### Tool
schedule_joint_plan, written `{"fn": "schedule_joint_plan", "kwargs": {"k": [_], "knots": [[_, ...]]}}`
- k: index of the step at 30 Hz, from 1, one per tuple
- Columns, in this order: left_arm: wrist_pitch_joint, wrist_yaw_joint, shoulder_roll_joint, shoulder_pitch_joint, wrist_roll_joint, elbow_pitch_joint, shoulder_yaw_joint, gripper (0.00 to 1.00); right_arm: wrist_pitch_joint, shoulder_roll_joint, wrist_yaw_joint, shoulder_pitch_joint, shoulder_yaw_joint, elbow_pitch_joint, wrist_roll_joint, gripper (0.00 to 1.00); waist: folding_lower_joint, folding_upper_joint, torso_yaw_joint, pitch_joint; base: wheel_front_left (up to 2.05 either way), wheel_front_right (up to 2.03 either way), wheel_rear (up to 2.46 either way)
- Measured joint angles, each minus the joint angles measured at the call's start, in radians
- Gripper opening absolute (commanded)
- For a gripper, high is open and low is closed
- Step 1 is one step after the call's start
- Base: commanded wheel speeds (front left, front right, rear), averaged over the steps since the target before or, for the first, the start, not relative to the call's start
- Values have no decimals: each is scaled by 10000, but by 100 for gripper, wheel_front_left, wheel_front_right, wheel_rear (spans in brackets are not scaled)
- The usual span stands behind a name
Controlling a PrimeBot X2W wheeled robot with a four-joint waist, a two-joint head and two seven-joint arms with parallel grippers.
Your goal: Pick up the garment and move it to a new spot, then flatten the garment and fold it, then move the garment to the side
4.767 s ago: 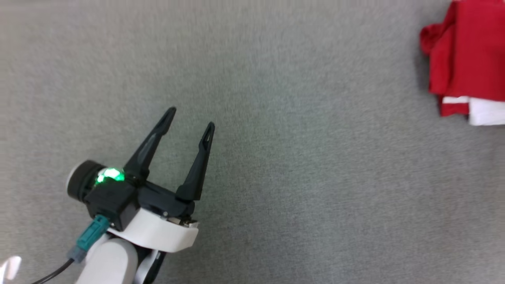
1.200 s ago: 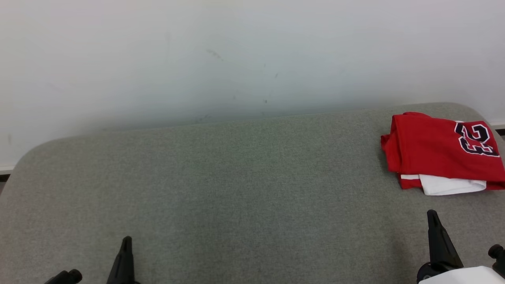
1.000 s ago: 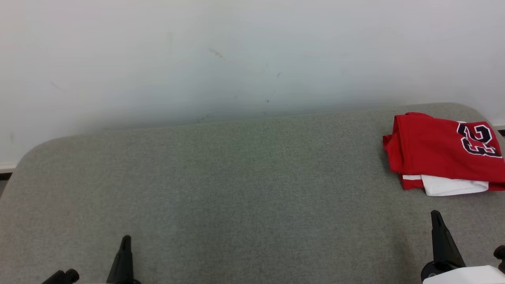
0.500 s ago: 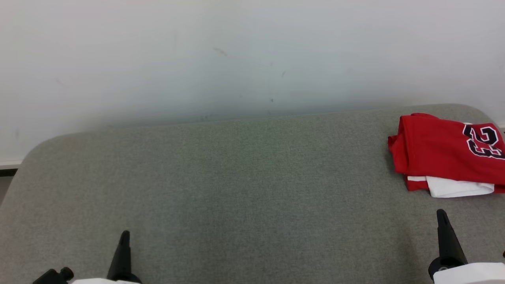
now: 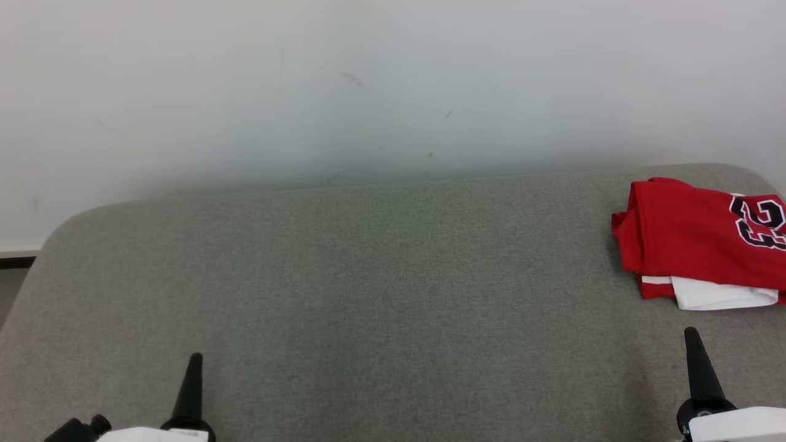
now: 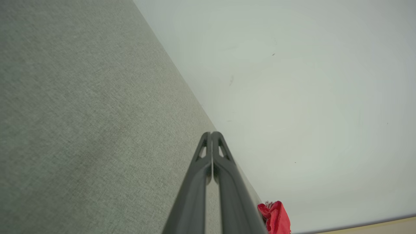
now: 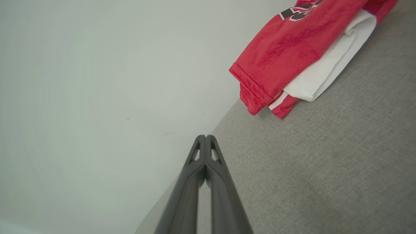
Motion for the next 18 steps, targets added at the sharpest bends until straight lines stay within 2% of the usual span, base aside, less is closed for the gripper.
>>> {"fn": "schedule_joint_plan", "kwargs": {"k": [18], "knots": [[464,-59,13,-185,-1753,31,84,0,470,54,0,-54,-288,38,1613,0,0,0,182,35,0,0,0]]}}
